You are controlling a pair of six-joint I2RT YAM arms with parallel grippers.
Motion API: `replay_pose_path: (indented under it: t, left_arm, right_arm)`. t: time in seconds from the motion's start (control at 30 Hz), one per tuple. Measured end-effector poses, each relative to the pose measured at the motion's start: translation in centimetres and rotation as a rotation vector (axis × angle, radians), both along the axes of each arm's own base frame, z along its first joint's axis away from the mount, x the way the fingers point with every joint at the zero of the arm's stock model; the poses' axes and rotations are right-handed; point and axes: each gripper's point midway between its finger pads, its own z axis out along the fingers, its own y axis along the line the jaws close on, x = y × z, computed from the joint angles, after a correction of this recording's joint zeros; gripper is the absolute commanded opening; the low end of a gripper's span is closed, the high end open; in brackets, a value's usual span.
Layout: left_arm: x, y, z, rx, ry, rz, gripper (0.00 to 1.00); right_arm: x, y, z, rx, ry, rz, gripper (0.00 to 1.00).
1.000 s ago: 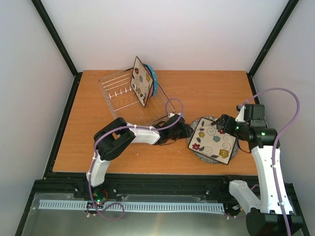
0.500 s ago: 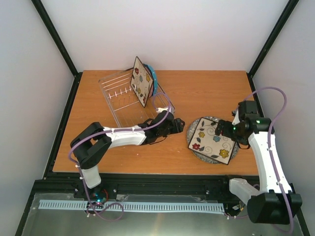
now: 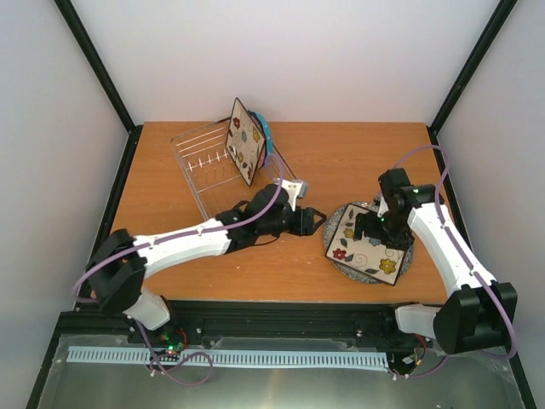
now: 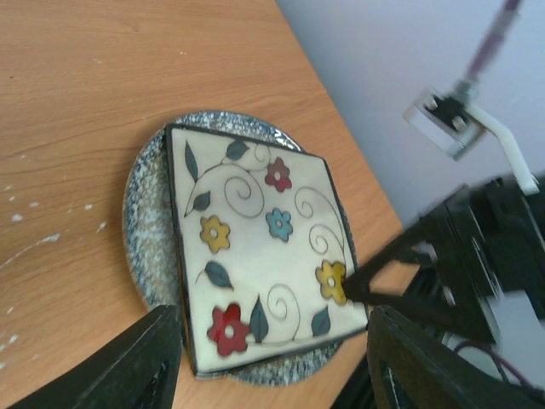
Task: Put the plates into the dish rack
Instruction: Move the plate to the center of the board.
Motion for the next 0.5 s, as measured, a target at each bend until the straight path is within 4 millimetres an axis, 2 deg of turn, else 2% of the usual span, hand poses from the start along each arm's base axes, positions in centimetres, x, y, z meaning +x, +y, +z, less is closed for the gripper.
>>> replay_pose_path:
  t: [0.13, 0.27, 0.37, 0.5]
  left_arm:
    - [-2.2, 2.2, 1.2, 0.001, -0.028, -0.046, 0.60]
    - [-4.1, 3.0, 1.5, 0.003, -0.042, -0.120, 0.60]
    - [-5.1, 2.9, 1.1, 0.020, -0.045, -0.172, 0.61]
    - [-6.5, 2.5, 0.4, 0.045, -0.038, -0.250, 0.62]
  right_arm:
    - [1.5, -1.6, -0.1, 0.028, -0.017, -0.121, 0.96]
    - [3.9, -5.6, 0.1, 0.081, -0.088, -0.350, 0.98]
    - [4.0, -8.6, 0.1, 0.097, -0.119, -0.517, 1.00]
    - [3.0, -12.1, 0.2, 0.105, -0.135, -0.756, 1.00]
